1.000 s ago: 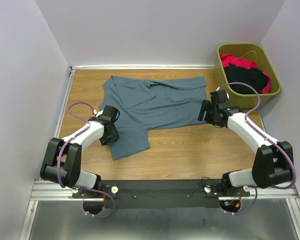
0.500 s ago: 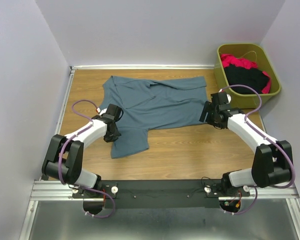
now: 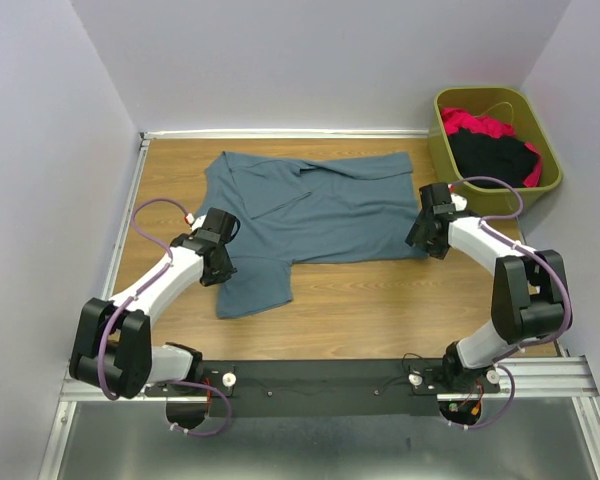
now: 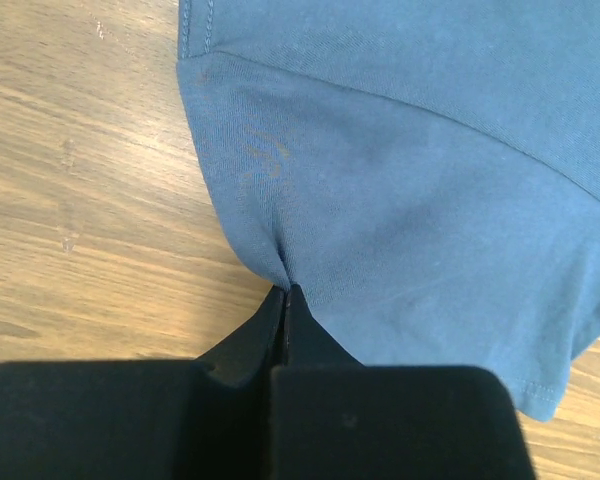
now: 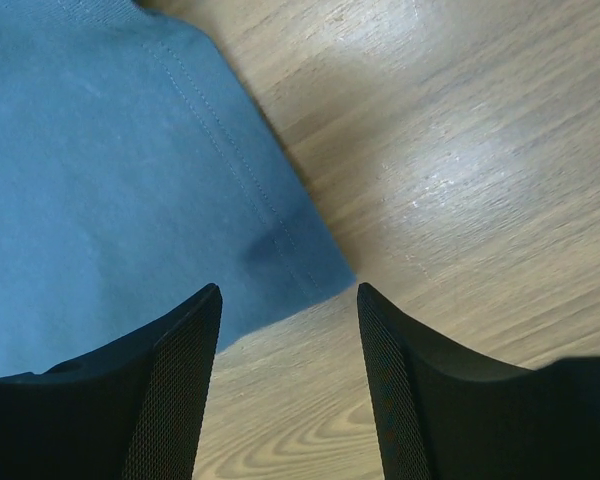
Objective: Fold and stack the t-shirts
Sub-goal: Flatten the tshirt out
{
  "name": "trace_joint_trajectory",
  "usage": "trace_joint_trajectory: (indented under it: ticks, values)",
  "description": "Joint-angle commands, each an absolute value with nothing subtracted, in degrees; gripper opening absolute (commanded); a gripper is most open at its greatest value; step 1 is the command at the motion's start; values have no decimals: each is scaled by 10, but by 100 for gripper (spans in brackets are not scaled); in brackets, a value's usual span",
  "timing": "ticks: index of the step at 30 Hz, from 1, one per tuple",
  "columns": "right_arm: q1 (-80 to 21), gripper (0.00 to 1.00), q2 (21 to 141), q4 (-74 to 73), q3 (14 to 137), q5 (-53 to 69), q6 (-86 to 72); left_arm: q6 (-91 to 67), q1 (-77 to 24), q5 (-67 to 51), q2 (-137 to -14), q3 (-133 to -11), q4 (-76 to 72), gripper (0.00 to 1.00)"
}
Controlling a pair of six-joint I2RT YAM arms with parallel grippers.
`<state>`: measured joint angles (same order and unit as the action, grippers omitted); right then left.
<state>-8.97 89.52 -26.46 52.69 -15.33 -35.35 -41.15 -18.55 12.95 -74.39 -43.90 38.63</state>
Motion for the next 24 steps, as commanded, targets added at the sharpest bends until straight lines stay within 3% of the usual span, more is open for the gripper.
trace_joint_trajectory:
  ticks: [1,11,14,18,24]
  values:
    - [-85,64,906,-249,525,-166,-398,-403,-186,131,-722,-435,395,0]
    - [-85,63,923,-241,496,-173,-417,-394,-185,127,-708,-433,385,0]
    - [-85,56,930,-241,484,-182,-418,-391,-185,127,-708,-431,384,0]
    - [-84,56,937,-241,475,-191,-419,-390,-184,123,-706,-432,381,0]
    - [-83,41,947,-241,473,-192,-420,-391,-182,126,-701,-432,381,0]
